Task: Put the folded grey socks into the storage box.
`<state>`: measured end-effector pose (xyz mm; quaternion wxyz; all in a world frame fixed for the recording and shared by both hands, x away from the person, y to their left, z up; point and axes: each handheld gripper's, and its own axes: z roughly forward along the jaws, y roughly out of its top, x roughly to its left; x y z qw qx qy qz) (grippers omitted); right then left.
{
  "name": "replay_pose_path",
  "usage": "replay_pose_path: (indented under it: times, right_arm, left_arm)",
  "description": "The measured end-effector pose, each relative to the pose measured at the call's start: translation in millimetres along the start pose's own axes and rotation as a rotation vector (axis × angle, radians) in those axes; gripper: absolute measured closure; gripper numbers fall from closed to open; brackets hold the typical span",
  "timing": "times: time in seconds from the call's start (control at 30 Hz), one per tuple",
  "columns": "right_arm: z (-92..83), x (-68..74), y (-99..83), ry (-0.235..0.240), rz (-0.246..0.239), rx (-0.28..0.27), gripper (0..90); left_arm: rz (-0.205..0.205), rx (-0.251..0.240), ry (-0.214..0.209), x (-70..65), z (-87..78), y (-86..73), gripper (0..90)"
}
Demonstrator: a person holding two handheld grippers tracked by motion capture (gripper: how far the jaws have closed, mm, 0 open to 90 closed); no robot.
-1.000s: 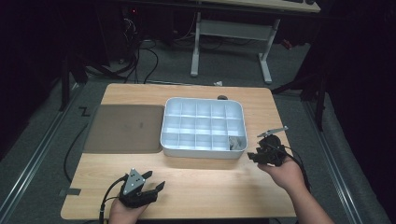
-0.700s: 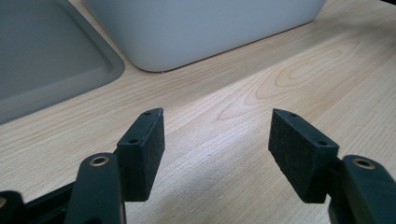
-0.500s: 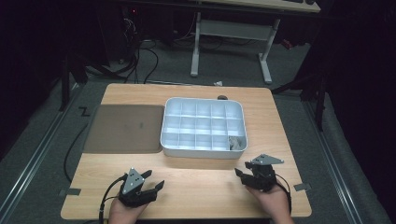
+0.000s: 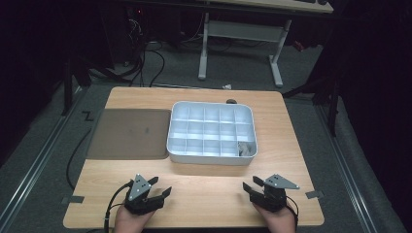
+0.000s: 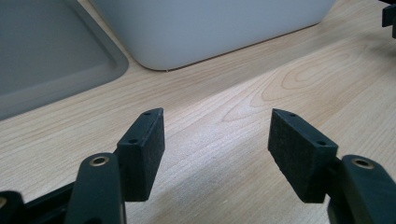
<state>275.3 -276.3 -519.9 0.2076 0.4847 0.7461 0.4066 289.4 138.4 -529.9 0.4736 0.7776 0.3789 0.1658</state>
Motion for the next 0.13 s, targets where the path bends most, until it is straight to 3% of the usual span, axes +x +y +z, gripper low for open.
replay_pose_path:
  times: [0.13]
  right_arm:
    - [0.0,1.7,1.1,-0.008,-0.007,-0.001,48.1]
  left_arm:
    - [0.000,0.000,-0.004,0.2,-1.4,-0.1,37.2]
